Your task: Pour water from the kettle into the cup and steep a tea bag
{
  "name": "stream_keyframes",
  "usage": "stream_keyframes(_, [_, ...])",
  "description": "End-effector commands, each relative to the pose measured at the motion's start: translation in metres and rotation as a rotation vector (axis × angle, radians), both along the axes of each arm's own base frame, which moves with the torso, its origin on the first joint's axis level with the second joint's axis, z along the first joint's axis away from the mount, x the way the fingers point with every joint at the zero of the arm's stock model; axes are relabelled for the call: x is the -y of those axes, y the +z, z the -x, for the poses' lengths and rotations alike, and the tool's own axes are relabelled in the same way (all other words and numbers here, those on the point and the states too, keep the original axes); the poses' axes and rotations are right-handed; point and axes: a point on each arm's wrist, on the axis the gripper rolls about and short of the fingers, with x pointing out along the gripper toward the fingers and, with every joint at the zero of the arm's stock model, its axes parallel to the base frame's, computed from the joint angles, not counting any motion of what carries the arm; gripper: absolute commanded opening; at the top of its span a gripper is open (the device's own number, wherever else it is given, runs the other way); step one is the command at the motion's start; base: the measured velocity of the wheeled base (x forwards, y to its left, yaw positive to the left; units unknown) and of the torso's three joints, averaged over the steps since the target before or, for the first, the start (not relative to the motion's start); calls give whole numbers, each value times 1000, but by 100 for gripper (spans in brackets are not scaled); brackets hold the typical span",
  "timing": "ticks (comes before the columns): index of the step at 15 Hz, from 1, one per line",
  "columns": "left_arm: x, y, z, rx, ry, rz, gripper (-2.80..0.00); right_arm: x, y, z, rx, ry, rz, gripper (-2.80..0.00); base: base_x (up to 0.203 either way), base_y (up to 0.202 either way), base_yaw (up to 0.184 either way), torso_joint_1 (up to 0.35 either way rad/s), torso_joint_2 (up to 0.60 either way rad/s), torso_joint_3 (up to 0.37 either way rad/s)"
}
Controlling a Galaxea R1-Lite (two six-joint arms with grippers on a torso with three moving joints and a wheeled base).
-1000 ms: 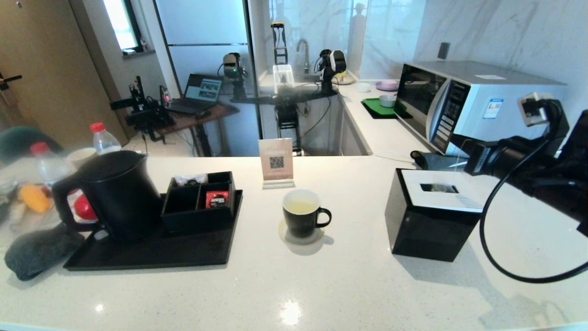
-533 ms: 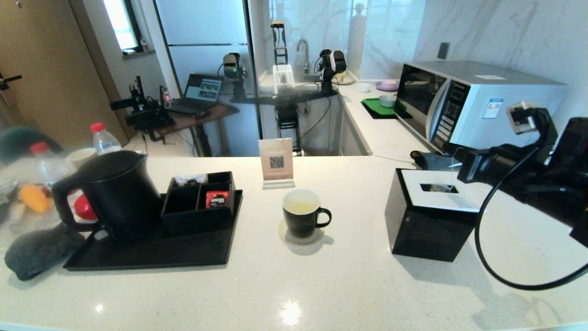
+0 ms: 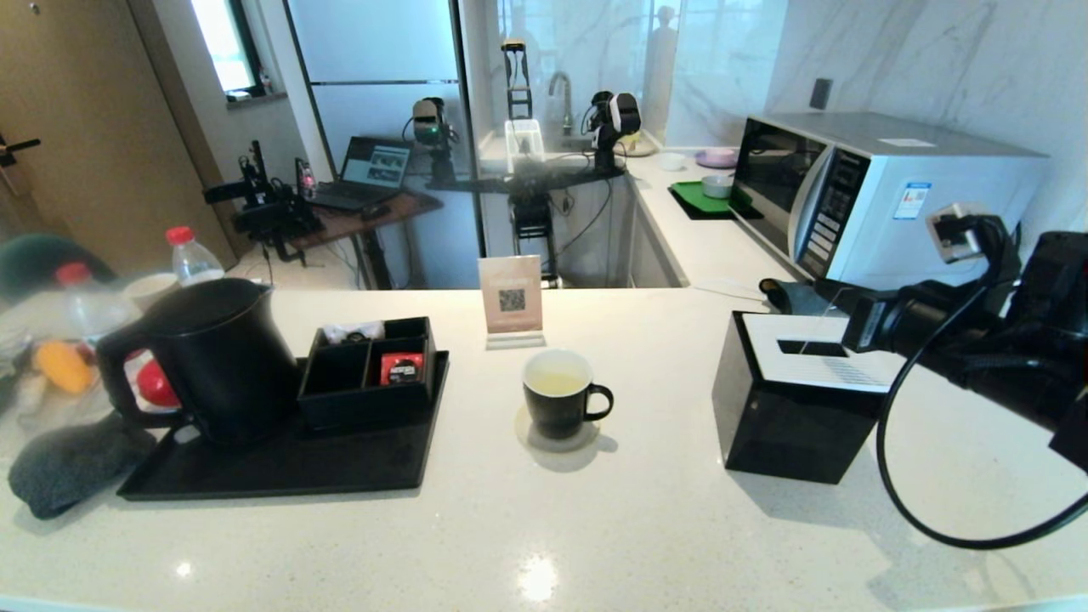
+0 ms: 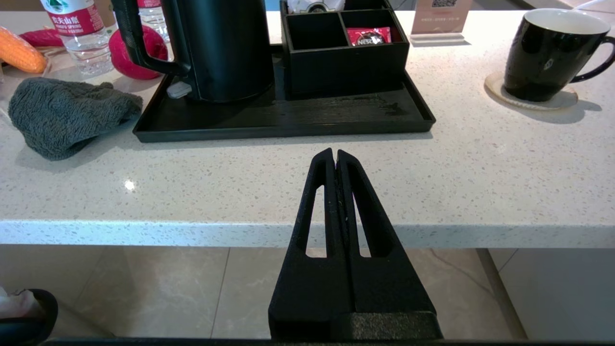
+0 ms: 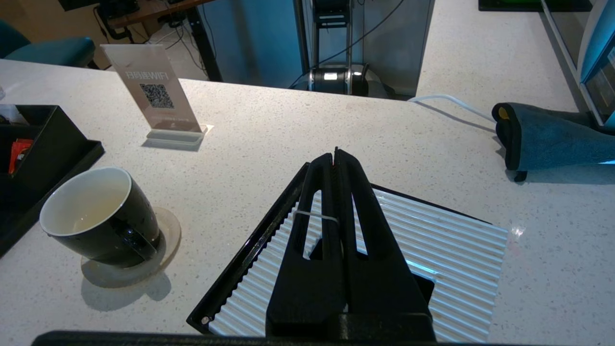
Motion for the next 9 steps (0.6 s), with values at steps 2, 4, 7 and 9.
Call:
stream_keyframes(2, [0, 0, 0, 0, 1, 0, -280, -1, -2, -1, -5, 3, 0, -280, 0, 0, 0, 0, 0, 0])
stream_keyframes(4, [0, 0, 0, 0, 1, 0, -280, 0, -3, 0, -12, 3, 1, -280, 0, 0, 0, 0, 0, 0])
stream_keyframes(7, [0, 0, 0, 0, 1, 0, -280, 0, -4, 0, -16, 3, 3, 0, 0, 0, 0, 0, 0, 0])
stream_keyframes(9, [0, 0, 0, 0, 1, 0, -280, 0, -4, -1, -18, -1, 5, 0, 0, 0, 0, 0, 0, 0])
